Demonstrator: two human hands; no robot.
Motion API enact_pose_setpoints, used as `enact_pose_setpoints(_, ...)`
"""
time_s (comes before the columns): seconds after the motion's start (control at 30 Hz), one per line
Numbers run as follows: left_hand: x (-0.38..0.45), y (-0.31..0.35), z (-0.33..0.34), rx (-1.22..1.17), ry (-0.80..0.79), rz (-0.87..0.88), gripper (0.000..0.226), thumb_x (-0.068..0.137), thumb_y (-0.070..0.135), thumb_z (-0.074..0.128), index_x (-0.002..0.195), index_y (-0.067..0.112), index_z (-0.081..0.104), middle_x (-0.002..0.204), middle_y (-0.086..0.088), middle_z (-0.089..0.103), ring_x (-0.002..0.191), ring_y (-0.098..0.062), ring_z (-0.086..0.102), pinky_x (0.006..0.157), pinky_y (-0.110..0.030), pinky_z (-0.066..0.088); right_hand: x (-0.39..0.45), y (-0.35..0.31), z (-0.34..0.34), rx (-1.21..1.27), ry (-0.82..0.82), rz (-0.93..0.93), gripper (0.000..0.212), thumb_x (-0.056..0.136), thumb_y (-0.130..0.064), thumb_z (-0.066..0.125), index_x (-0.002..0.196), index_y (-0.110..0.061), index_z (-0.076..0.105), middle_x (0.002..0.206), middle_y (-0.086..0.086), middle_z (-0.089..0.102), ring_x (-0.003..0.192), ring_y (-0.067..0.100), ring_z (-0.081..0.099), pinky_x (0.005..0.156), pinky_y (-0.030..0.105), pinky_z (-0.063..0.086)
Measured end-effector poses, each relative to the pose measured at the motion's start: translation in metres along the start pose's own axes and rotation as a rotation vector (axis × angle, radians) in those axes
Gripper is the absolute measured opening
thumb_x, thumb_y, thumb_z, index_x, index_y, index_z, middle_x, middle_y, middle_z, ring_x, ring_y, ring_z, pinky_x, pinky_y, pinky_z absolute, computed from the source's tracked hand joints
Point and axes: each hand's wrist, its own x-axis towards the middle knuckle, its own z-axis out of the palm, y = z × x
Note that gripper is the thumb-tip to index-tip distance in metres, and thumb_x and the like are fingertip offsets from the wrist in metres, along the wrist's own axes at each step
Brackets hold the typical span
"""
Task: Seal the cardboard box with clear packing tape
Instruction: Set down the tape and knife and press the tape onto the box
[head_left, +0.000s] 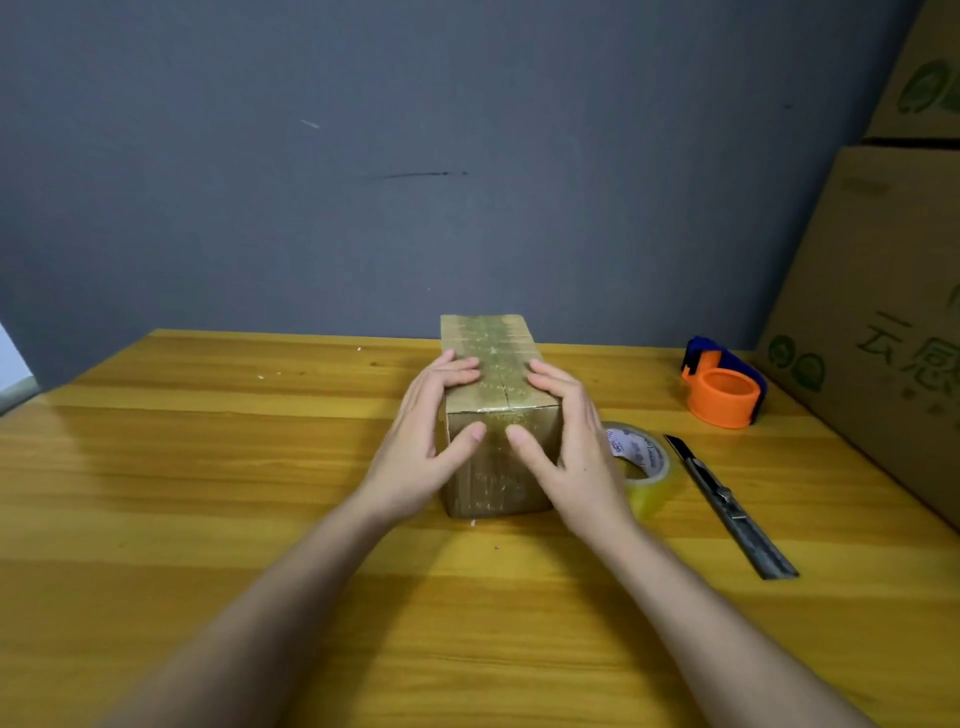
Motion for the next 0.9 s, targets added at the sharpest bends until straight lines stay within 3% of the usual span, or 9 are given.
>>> enact_pose_setpoints(0.13, 0.003, 0.001, 0.01, 0.005, 0.146, -0.022, 0.035, 0.087, 0.044, 0.048, 0.116, 0.024, 0.048, 0.129, 0.005, 0.053, 0.138, -0.008, 0.033, 0.114, -0.032, 0.028, 0.001, -0.013, 0.021, 0.064, 0.218, 0.097, 0.046, 0.083, -0.052, 0.052, 0.117, -0.02, 0.049, 0.134, -0.01, 0.051, 0.123, 0.007, 0.046, 0.103, 0.035, 0.04)
enact_pose_setpoints(0.3, -0.001, -0.006, 0.014, 0.074, 0.118, 0.047, 0.044, 0.088, 0.041, 0.05, 0.127, 0.021, 0.042, 0.139, 0.001, 0.047, 0.142, -0.011, 0.027, 0.117, -0.027, 0.023, -0.001, -0.002, 0.024, 0.081, 0.225, 0.034, 0.047, 0.085, -0.048, 0.055, 0.122, -0.021, 0.047, 0.136, -0.009, 0.049, 0.125, 0.006, 0.044, 0.105, 0.028, 0.036)
enact_pose_setpoints(0.5, -0.002, -0.011, 0.001, 0.224, -0.016, 0.091, 0.064, 0.083, 0.048, 0.056, 0.136, 0.018, 0.034, 0.146, 0.009, 0.033, 0.146, -0.007, 0.015, 0.118, -0.019, 0.014, -0.001, 0.009, 0.005, 0.037, 0.018, -0.028, 0.057, 0.082, -0.043, 0.063, 0.131, -0.022, 0.042, 0.144, -0.014, 0.039, 0.132, 0.004, 0.037, 0.109, 0.018, 0.027)
enact_pose_setpoints(0.63, -0.001, -0.012, -0.01, 0.325, -0.132, 0.128, 0.086, 0.072, 0.053, 0.069, 0.14, 0.017, 0.03, 0.152, 0.007, 0.027, 0.147, -0.008, 0.01, 0.12, -0.026, 0.013, 0.003, 0.013, -0.019, -0.059, -0.232, -0.044, 0.071, 0.079, -0.041, 0.07, 0.138, -0.036, 0.031, 0.15, -0.029, 0.021, 0.137, -0.004, 0.025, 0.111, 0.024, 0.023)
enact_pose_setpoints(0.77, 0.0, -0.008, -0.014, 0.302, -0.169, 0.048, 0.091, 0.068, 0.047, 0.077, 0.141, 0.029, 0.027, 0.155, 0.013, 0.015, 0.145, -0.001, 0.006, 0.118, -0.029, 0.014, 0.01, 0.01, -0.036, -0.1, -0.421, -0.007, 0.08, 0.08, -0.034, 0.071, 0.14, -0.048, 0.019, 0.15, -0.04, 0.003, 0.135, -0.01, 0.018, 0.107, 0.03, 0.03)
enact_pose_setpoints(0.9, 0.003, -0.003, -0.014, 0.162, -0.166, -0.102, 0.092, 0.068, 0.033, 0.08, 0.138, 0.045, 0.021, 0.156, 0.012, 0.007, 0.137, 0.007, 0.013, 0.109, -0.027, 0.026, 0.016, 0.006, -0.03, -0.022, -0.444, 0.036, 0.071, 0.086, -0.038, 0.063, 0.141, -0.046, 0.019, 0.149, -0.04, 0.001, 0.13, -0.014, 0.016, 0.104, 0.026, 0.03)
